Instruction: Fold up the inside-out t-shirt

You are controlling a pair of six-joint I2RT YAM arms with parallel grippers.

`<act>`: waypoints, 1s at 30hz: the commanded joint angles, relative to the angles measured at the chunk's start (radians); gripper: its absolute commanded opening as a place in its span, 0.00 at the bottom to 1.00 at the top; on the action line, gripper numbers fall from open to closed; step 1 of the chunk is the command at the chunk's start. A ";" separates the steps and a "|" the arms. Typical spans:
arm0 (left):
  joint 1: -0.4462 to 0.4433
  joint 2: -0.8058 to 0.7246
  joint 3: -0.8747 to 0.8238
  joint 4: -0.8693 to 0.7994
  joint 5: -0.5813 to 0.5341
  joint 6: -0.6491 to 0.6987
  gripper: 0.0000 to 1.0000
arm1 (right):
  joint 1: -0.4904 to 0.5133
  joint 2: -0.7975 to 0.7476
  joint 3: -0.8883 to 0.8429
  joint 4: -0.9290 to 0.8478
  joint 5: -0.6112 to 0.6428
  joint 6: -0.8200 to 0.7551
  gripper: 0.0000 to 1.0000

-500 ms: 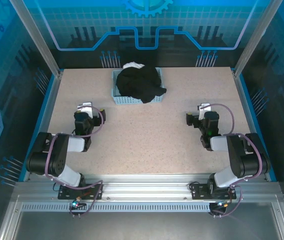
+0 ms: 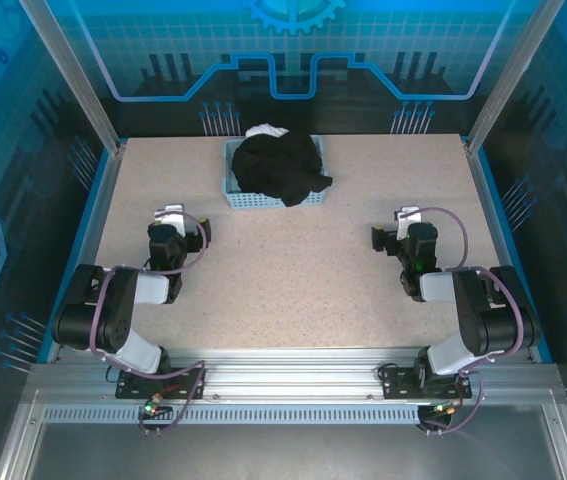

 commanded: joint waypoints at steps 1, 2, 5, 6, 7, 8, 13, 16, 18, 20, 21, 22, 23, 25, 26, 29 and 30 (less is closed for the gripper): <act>0.010 0.004 -0.008 0.033 0.015 -0.022 0.99 | 0.008 -0.016 0.016 0.026 -0.006 -0.005 1.00; 0.011 0.005 -0.008 0.033 0.016 -0.024 0.99 | 0.007 -0.016 0.015 0.026 -0.005 -0.004 1.00; 0.012 0.004 -0.008 0.030 0.016 -0.024 0.99 | 0.004 -0.015 0.015 0.025 -0.010 -0.003 1.00; 0.012 0.005 -0.008 0.030 0.017 -0.024 0.99 | 0.004 -0.015 0.016 0.025 -0.011 -0.003 1.00; 0.012 0.004 -0.008 0.030 0.016 -0.024 0.99 | 0.005 -0.016 0.015 0.025 -0.010 -0.003 1.00; 0.012 0.005 -0.008 0.030 0.016 -0.024 0.99 | 0.004 -0.016 0.015 0.025 -0.011 -0.003 1.00; 0.012 0.004 -0.008 0.030 0.016 -0.024 0.99 | 0.005 -0.016 0.014 0.025 -0.009 -0.003 1.00; 0.012 0.005 -0.009 0.033 0.016 -0.024 0.99 | 0.007 -0.016 0.015 0.026 -0.009 -0.003 1.00; 0.012 -0.007 -0.011 0.031 -0.029 -0.038 0.99 | 0.008 -0.016 0.012 0.031 -0.005 -0.005 1.00; 0.020 -0.052 -0.026 0.011 -0.034 -0.060 0.99 | 0.015 -0.065 0.029 -0.038 0.024 -0.001 1.00; 0.019 -0.057 -0.034 0.026 -0.032 -0.050 0.99 | 0.017 -0.103 0.042 -0.094 0.035 0.004 1.00; 0.015 -0.088 -0.026 -0.019 -0.059 -0.053 0.99 | 0.014 -0.148 0.063 -0.184 0.053 0.028 1.00; 0.015 -0.139 -0.011 -0.095 -0.098 -0.068 0.99 | 0.003 -0.197 0.083 -0.267 0.067 0.062 1.00; 0.016 -0.245 0.026 -0.249 -0.140 -0.090 0.99 | -0.019 -0.290 0.098 -0.376 0.077 0.147 1.00; 0.016 -0.295 0.044 -0.313 -0.140 -0.106 0.99 | -0.032 -0.342 0.099 -0.420 0.079 0.194 1.00; 0.016 -0.399 0.101 -0.492 -0.068 -0.187 0.99 | -0.063 -0.459 0.160 -0.634 0.085 0.333 1.00; 0.016 -0.422 0.124 -0.548 0.001 -0.215 0.99 | -0.066 -0.481 0.192 -0.703 0.029 0.355 1.00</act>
